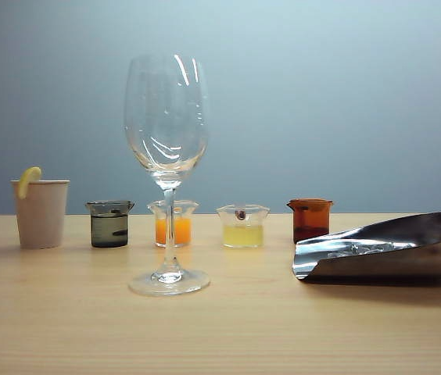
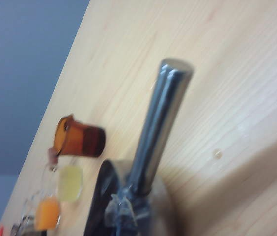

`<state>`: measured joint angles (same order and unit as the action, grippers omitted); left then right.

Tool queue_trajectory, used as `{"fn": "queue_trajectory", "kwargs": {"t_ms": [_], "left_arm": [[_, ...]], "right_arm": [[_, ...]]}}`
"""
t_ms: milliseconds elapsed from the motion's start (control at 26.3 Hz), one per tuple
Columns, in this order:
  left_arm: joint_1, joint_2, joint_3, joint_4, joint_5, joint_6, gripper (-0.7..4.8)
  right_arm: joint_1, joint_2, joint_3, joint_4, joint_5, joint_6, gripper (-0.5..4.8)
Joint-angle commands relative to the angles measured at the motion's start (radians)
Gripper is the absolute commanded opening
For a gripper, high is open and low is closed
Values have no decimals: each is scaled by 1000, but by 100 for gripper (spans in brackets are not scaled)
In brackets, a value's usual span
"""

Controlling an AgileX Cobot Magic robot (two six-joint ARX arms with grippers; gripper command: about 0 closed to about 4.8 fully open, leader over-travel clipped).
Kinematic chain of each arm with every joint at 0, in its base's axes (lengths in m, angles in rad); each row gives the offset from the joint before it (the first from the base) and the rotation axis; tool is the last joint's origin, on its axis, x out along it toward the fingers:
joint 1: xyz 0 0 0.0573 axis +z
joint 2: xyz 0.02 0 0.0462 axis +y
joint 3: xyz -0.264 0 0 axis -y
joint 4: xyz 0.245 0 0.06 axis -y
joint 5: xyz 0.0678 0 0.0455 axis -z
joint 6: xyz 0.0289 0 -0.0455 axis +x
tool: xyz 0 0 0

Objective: Pick up the ice scoop on the desk filled with ice cubes, pour the ice into the goblet, and finally put the scoop back on the table.

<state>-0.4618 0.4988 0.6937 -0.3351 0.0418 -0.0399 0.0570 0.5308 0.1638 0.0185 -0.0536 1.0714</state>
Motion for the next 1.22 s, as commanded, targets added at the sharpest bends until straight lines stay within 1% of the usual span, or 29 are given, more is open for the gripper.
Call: {"fn": "queue_trajectory", "kwargs": {"t_ms": [38,114,152,190,228,342,532,684,760,798,912,1216], "left_arm": [[-89,51,4,8,-5,-2,-4],[-145,86,4,19,-4,-1,-4],[-175,106,4,27,-5,0,-4],[-198,121,4,32,-13,2,-4],[-225,137,4,40,-33,2,-4],[-280,177,4,68,-91,5,-5],[-280,199,4,81,-90,5,-5],[-280,199,4,83,-90,6,-5],[-280,199,4,82,-90,5,-5],[-280,199,4,81,-90,5,-5],[-280,199,4,80,-90,6,-5],[-280,199,4,80,-90,6,-5]], "right_arm": [[-10,0,-15,61,35,0,37],[-21,0,-26,74,32,-1,169],[-26,1,-30,76,32,-2,245],[-30,2,-32,76,33,-4,296],[-35,2,-36,87,32,-8,337],[-43,33,-41,139,25,-34,383],[-42,192,-40,325,6,-31,383],[-47,338,-40,442,25,-24,382],[-55,433,-40,542,-5,-24,382],[-56,494,-40,620,-13,-24,382],[-56,590,-39,728,-9,-15,378],[-56,756,-34,887,18,33,377]]}}
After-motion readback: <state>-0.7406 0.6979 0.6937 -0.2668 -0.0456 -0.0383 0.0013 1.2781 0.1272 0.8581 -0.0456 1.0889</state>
